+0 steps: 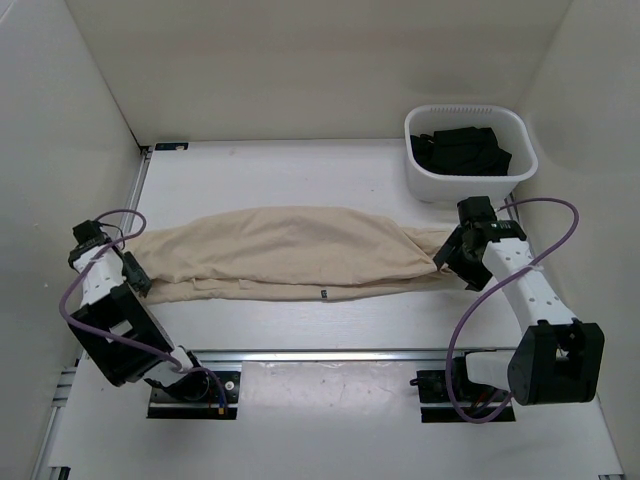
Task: Fold and stack the trousers
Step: Fold the trousers
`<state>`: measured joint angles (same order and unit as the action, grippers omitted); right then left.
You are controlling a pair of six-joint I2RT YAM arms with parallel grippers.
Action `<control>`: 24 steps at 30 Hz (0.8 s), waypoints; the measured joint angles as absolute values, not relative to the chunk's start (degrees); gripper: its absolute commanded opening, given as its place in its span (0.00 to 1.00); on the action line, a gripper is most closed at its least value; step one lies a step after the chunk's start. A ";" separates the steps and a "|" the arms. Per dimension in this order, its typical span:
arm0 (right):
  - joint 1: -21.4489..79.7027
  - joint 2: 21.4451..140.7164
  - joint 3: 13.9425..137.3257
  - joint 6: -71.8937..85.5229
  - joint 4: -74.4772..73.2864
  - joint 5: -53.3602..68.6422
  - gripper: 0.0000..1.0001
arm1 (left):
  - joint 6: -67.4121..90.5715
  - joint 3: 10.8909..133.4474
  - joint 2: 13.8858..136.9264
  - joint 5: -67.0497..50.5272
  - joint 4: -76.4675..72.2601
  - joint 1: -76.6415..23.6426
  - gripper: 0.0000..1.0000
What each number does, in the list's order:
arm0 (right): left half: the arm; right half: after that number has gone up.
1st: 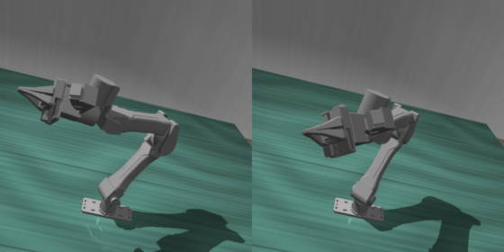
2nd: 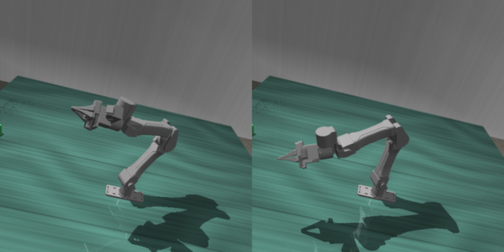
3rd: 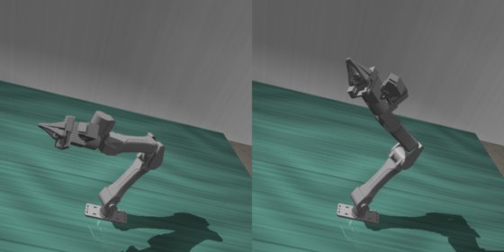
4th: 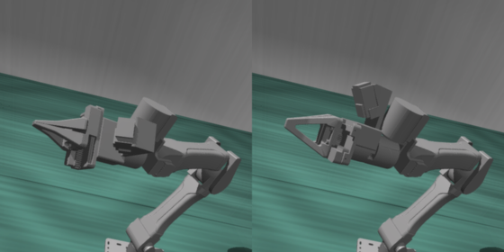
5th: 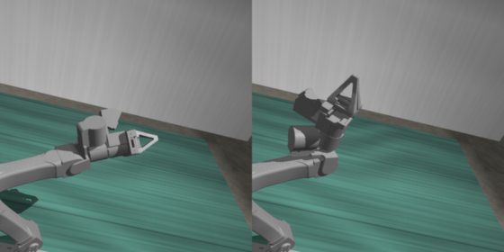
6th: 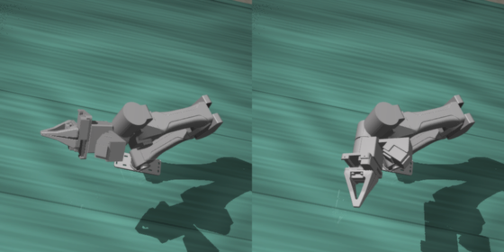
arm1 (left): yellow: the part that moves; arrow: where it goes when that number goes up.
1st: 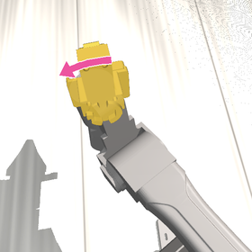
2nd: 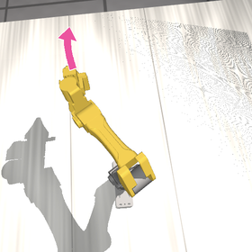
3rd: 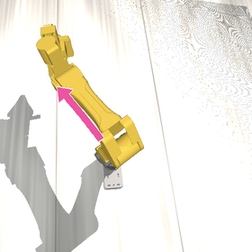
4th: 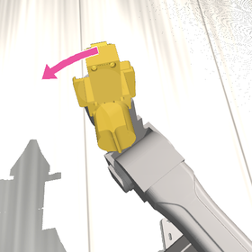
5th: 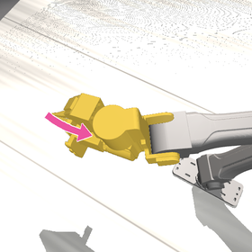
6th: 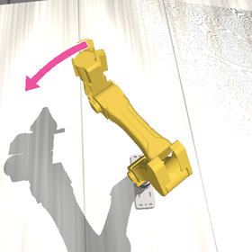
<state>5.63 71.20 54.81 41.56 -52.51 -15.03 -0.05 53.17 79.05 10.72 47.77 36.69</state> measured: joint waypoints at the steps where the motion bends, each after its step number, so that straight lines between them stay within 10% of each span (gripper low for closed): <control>1: 5.63 71.22 54.59 41.50 -52.47 -15.03 0.81 | -0.03 53.21 79.99 10.59 47.66 36.38 0.81; 10: 4.47 71.64 53.04 41.41 -50.11 -14.17 0.82 | -0.03 58.98 89.47 8.69 44.10 35.05 0.83; 14: 4.12 73.38 51.42 41.85 -47.72 -13.37 0.82 | 0.23 59.22 91.18 7.11 43.59 34.35 0.52; 24: 4.10 80.73 51.29 43.83 -42.72 -14.50 0.82 | 0.03 58.89 91.07 4.89 42.19 31.75 0.14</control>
<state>4.10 80.73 51.29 43.83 -42.72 -14.50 0.03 58.89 91.07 4.89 42.19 31.75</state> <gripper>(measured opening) 0.813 0.165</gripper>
